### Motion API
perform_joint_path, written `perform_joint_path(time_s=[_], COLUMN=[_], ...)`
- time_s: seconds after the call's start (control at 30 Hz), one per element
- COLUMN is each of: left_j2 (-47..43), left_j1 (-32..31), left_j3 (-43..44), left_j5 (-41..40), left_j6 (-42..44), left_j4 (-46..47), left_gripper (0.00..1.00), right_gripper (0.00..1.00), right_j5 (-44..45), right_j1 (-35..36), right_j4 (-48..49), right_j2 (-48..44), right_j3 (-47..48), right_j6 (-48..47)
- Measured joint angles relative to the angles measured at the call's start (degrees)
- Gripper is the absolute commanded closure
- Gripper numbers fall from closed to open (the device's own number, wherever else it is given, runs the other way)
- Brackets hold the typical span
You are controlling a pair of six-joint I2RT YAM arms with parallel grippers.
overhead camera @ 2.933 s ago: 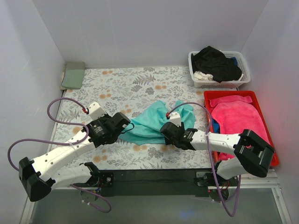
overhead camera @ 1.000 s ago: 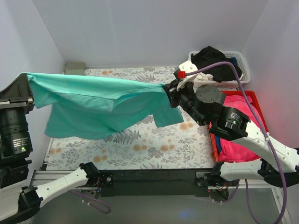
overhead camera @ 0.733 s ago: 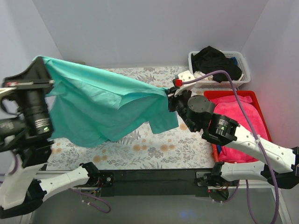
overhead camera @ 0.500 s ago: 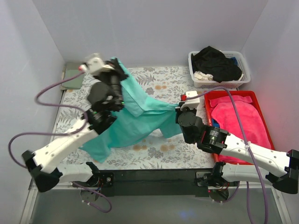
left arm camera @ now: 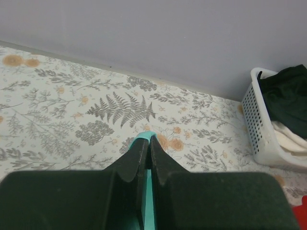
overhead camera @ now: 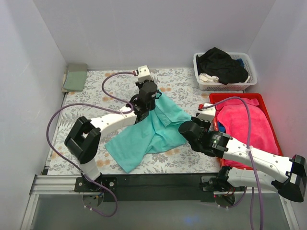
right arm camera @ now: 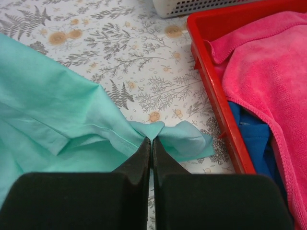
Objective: Fold and stack the t-shirts
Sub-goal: Flatten out the tshirt
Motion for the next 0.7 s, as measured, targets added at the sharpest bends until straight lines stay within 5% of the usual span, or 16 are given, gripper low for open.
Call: perform_joint_path(time_s=[0.17, 0.2, 0.23, 0.37, 0.7], left_j2=[9.5, 11.1, 12.6, 17.2, 8.9], left_j1=[2.4, 2.6, 2.7, 3.4, 7.8], left_j3=[12.4, 14.9, 17.0, 23.8, 16.9], left_j5=[5.5, 6.3, 7.1, 9.3, 8.1], left_j6=[0.1, 0.2, 0.4, 0.1, -10.7], left_j4=[-1.0, -1.5, -2.3, -6.0, -23.9], left_gripper=[0.96, 0.89, 0.7, 0.44, 0.41], right_gripper=[0.99, 0.99, 0.99, 0.99, 0.99], right_j5=[-0.3, -0.5, -0.5, -1.0, -3.4], right_j1=[-1.6, -1.9, -2.3, -4.0, -6.8], right_j4=[-5.9, -7.0, -8.1, -13.0, -20.7], right_j2=[-0.4, -0.5, -0.7, -1.6, -1.4], right_j3=[-1.4, -1.5, -1.5, -1.5, -3.2], right_j6=[6.1, 7.2, 8.3, 12.9, 21.1])
